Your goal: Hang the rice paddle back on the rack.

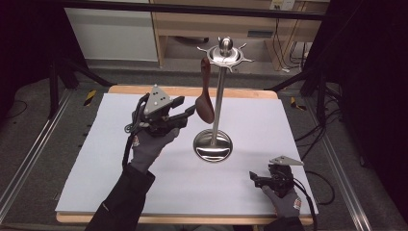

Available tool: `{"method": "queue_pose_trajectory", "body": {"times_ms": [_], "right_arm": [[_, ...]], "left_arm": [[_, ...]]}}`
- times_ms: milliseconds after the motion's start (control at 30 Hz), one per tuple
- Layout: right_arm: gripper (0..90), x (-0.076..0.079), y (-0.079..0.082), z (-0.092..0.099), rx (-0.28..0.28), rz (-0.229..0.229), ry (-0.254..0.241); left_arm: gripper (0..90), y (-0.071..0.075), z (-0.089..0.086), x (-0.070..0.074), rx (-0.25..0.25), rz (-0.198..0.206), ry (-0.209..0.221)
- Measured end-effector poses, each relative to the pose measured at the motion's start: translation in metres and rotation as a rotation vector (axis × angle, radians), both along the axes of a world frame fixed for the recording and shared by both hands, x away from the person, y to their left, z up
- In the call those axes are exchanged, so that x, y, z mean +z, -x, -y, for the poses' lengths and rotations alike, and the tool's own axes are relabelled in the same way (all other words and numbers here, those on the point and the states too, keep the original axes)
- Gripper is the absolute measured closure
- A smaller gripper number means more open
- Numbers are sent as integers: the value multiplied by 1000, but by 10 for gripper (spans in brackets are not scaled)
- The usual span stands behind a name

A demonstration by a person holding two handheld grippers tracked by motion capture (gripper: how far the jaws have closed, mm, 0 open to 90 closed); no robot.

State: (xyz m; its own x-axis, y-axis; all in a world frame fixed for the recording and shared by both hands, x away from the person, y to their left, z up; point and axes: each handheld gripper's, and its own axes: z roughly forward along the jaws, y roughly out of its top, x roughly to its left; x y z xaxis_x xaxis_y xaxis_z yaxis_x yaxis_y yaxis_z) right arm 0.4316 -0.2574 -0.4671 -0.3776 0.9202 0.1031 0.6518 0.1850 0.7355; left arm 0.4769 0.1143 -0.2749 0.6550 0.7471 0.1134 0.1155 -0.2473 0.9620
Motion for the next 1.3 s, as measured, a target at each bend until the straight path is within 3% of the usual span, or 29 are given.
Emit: {"method": "queue_pose_trajectory", "body": {"times_ms": [400, 833, 1300], "right_arm": [[160, -1, 1, 1, -5, 6, 0], [151, -2, 1, 1, -8, 3, 2], [146, -4, 0, 4, -20, -1, 19]], "left_arm": [[462, 18, -19, -34, -4, -97, -6], [430, 30, -41, -81, 8, -164, -33], [384, 33, -80, -136, 104, -253, -64]]}}
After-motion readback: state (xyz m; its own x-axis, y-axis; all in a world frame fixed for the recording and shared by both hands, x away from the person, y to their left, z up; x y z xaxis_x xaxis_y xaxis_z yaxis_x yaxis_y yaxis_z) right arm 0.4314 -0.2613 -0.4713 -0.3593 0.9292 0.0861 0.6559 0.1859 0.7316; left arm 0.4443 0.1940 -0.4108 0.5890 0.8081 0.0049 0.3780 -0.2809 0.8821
